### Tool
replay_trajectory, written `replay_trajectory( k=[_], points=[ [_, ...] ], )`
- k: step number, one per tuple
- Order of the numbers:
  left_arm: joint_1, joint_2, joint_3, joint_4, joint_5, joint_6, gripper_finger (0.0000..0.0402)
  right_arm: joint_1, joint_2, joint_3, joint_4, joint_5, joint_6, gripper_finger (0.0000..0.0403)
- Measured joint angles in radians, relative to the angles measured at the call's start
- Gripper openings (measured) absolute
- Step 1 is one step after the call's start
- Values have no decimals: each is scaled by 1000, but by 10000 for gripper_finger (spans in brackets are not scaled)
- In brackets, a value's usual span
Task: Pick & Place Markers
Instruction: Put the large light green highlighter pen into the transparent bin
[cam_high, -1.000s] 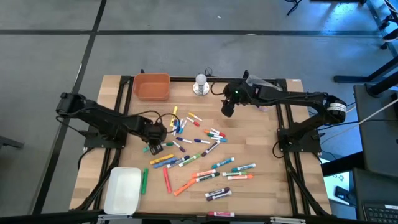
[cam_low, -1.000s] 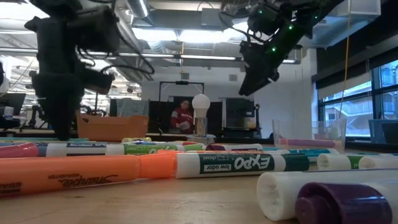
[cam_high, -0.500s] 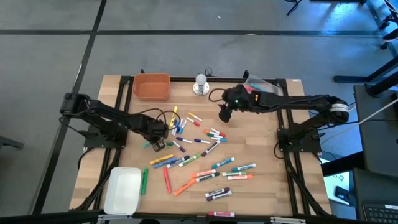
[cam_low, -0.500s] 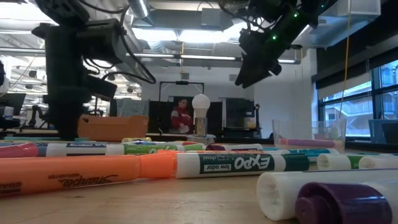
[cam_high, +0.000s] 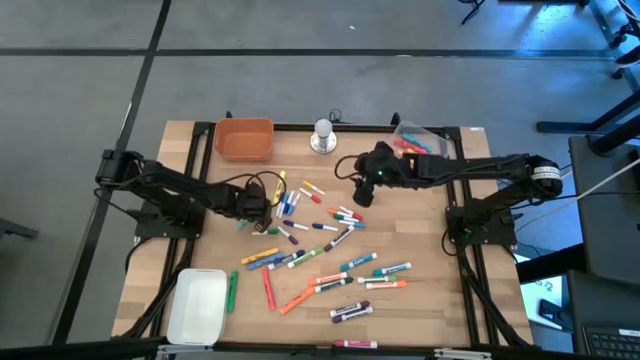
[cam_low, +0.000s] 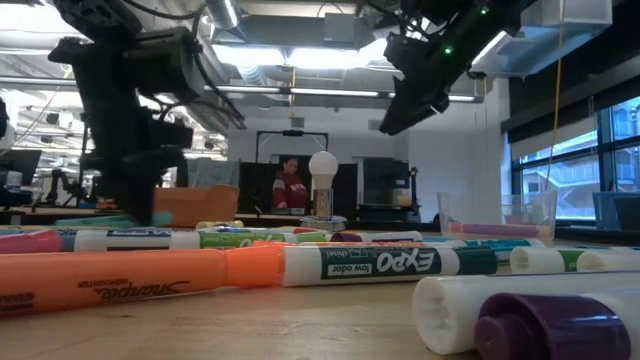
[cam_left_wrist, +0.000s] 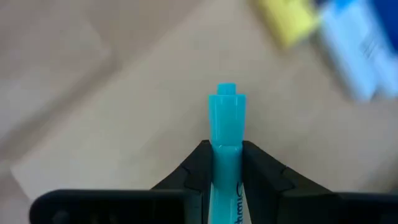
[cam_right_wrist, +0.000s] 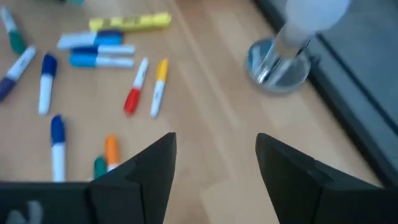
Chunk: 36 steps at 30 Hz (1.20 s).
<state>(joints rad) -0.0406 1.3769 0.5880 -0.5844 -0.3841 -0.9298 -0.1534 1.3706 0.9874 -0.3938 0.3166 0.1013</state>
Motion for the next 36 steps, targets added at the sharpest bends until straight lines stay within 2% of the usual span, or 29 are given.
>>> replay_trajectory(
  k=[5, 9, 12, 15, 21, 26, 32, 36],
  points=[
    [-57, 0, 0, 137, -235, -16, 59, 82, 1, 0, -122, 50, 94, 222],
    [-128, -13, 1, 290, -314, 32, 59, 157, -4, 0, -90, 77, 203, 222],
    [-163, -42, 14, 378, -349, 125, 59, 210, -6, 0, 32, 80, 245, 222],
    [-204, -70, 24, 506, -430, 231, 59, 253, 7, 1, 192, 74, 245, 222],
    [-305, -62, 25, 926, -600, 497, 62, 319, 126, 2, 463, 46, 65, 222],
    [-361, -12, 25, 1199, -616, 660, 62, 321, 229, 0, 635, -60, 14, 234],
    [-385, 52, 25, 1339, -613, 706, 62, 285, 314, 0, 868, -225, 8, 268],
    [-396, 104, 24, 1398, -632, 694, 62, 266, 350, -1, 919, -233, 54, 286]
  ],
)
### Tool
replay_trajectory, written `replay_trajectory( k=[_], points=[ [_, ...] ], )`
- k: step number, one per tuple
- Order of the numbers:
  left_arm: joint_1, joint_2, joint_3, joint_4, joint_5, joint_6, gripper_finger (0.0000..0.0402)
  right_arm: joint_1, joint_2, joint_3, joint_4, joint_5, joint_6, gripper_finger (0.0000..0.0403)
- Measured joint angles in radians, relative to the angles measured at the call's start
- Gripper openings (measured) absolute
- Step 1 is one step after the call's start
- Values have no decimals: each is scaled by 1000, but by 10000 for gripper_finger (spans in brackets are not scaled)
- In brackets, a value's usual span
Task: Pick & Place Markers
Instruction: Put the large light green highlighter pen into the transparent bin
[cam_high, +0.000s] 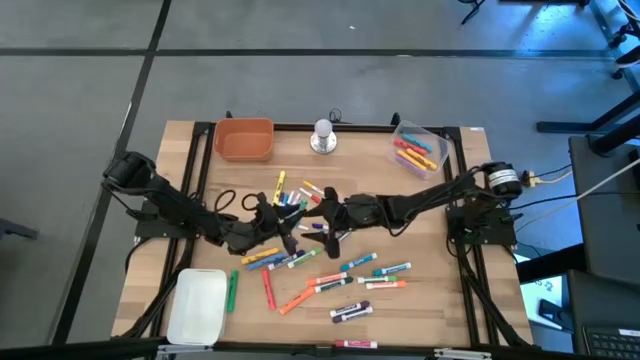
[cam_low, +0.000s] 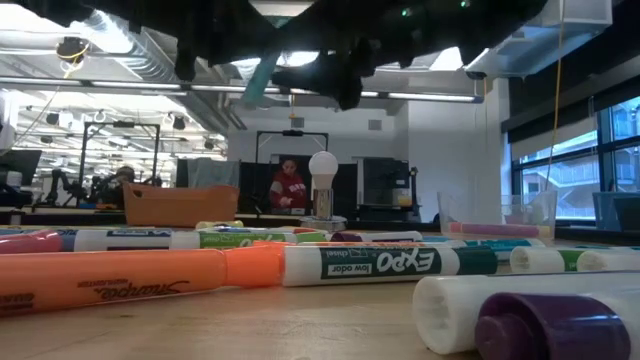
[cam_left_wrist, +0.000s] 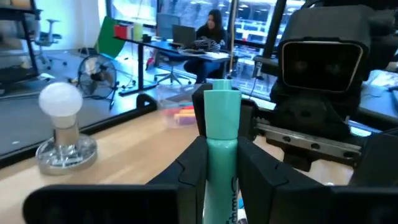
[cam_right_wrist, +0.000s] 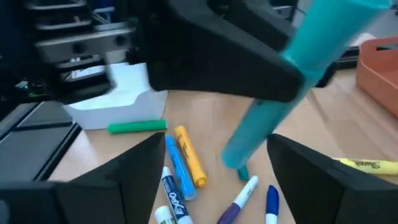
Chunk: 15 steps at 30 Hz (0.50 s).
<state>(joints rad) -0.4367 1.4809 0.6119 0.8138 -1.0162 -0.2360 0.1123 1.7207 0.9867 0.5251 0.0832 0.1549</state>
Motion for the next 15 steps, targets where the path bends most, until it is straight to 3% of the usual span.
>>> replay_trajectory(
  k=[6, 10, 15],
  points=[
    [-13, 52, 0, 137, 40, 24, 62, -11, 35, 1, 42, 94, 24, 289],
    [-13, 61, 0, 181, 46, 49, 62, -4, 36, 2, 42, 95, 16, 284],
    [-2, 62, 0, 187, 45, 63, 63, 10, 36, 2, 31, 92, -9, 221]
  ],
)
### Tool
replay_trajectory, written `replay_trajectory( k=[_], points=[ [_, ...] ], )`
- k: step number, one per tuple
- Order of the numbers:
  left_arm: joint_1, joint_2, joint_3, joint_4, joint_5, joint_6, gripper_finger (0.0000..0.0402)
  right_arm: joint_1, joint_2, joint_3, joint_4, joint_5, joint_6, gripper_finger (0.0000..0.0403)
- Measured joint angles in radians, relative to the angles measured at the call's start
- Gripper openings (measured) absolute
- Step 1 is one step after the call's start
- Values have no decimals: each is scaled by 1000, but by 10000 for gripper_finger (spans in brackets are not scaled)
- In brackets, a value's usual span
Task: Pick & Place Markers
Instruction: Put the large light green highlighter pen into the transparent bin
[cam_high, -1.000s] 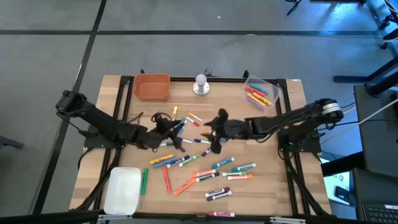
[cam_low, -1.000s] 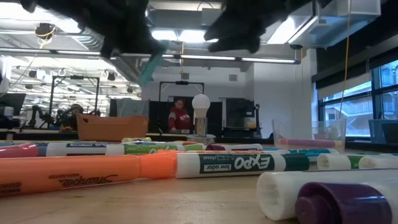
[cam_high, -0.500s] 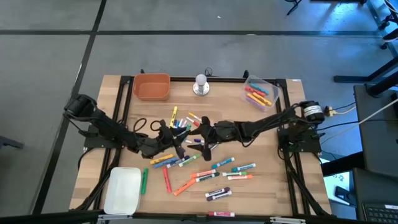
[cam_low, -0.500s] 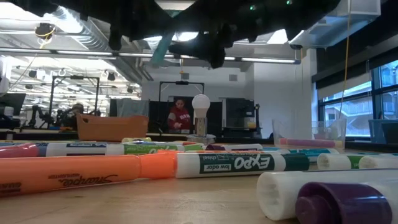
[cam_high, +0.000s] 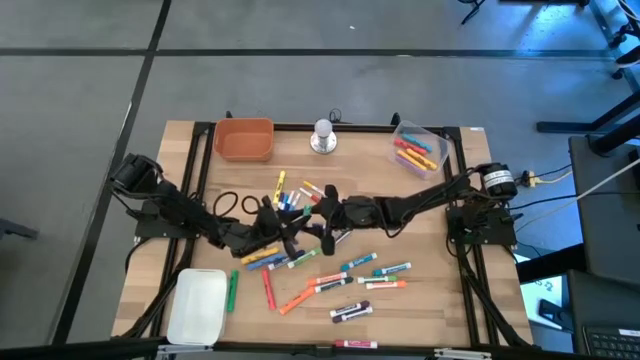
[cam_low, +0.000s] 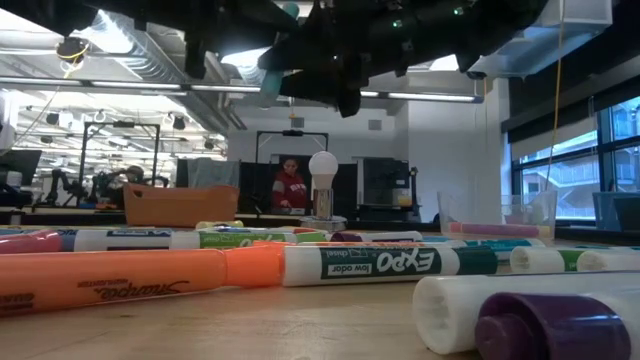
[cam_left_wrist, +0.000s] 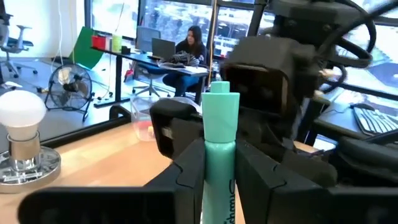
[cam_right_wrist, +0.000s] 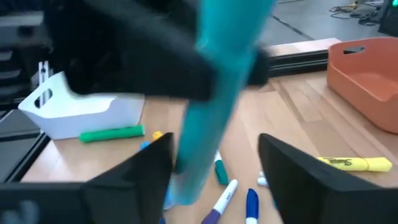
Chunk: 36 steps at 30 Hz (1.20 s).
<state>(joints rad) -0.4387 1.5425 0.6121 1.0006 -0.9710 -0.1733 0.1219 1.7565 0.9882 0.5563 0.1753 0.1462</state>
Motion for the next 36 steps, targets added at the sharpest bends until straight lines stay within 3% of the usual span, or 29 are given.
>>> replay_trajectory(
  k=[6, 7, 15, 20, 28, 32, 36],
  points=[
    [10, -1, 1, -11, 3, 7, 63, 0, -1, 0, -28, -20, -12, 71],
    [9, 0, 0, -16, 0, 8, 64, 0, -1, 0, -39, -26, -20, 66],
    [10, 1, 0, -107, 81, -38, 96, 16, -4, 2, -155, 89, -83, 67],
    [11, -1, 0, -183, 63, -88, 114, 15, -4, 0, -277, 144, -83, 67],
    [-1, -2, 2, -267, 75, -104, 128, 13, -23, -2, -653, 397, 5, 67],
    [0, -2, 2, -307, 52, -104, 129, 14, -84, -2, -812, 478, 62, 67],
    [4, -2, 2, -316, 31, -105, 130, 1, -165, -1, -967, 491, 60, 67]
  ],
)
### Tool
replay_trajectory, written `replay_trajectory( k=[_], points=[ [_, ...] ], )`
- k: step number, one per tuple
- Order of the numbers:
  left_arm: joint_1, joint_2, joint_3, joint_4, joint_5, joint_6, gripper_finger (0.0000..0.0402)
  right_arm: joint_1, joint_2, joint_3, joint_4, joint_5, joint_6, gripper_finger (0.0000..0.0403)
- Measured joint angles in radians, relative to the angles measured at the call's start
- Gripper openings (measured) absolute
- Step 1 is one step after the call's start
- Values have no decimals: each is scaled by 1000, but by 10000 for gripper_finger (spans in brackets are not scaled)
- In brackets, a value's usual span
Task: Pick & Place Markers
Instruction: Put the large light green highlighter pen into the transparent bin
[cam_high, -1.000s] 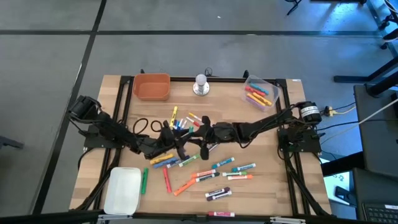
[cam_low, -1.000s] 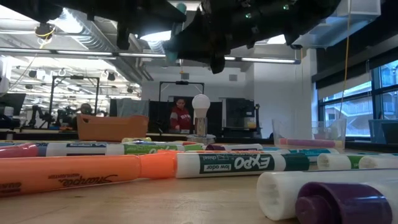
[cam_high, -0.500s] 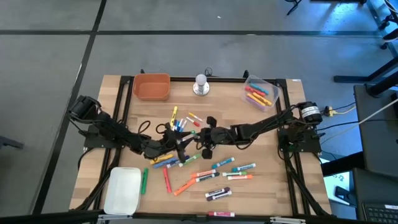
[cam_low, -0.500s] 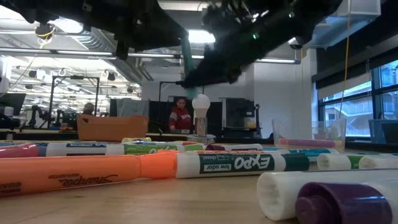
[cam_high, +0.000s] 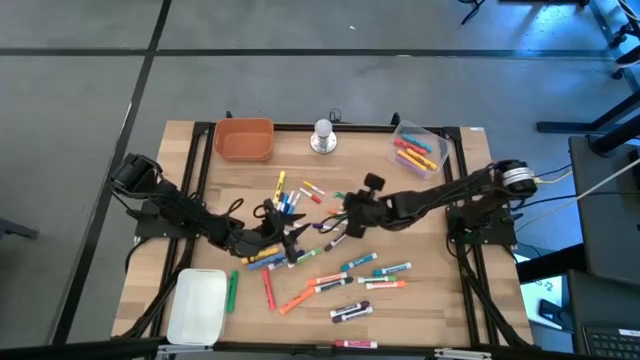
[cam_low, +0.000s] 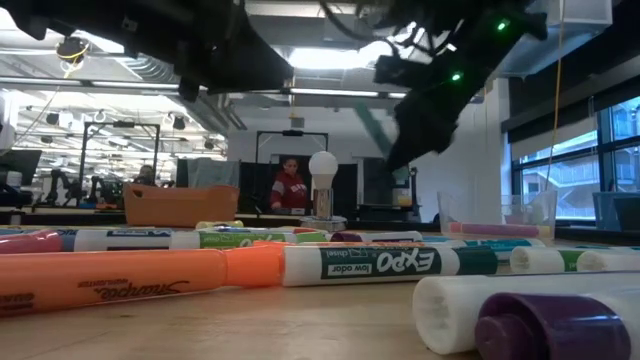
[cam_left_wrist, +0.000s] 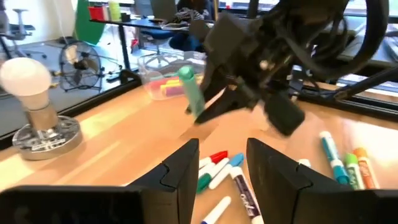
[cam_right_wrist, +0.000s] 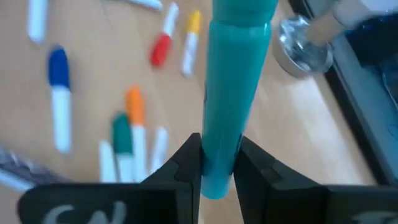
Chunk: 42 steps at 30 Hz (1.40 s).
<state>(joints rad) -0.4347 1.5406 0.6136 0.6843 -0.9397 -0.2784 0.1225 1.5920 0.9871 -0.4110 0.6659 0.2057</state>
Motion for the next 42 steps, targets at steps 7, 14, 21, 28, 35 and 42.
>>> replay_trajectory(
  k=[7, 14, 21, 28, 35, 42],
  points=[
    [0, 0, 0, -59, -36, -51, 129, -93, -145, 0, -386, 31, 125, 67],
    [0, 0, 0, -136, -39, -107, 129, -190, -199, 0, -726, 141, 393, 67],
    [1, 1, 0, -202, -41, -175, 130, -364, -199, -13, -749, 122, 360, 67],
    [0, 1, -1, -340, 30, -202, 130, -542, -199, -51, -696, 122, 246, 67],
    [-2, -3, -1, -401, 44, -242, 130, -652, -199, -115, -570, 120, 148, 91],
    [-2, -19, -1, -400, 44, -241, 130, -716, -199, -206, -457, 102, 97, 125]
  ],
)
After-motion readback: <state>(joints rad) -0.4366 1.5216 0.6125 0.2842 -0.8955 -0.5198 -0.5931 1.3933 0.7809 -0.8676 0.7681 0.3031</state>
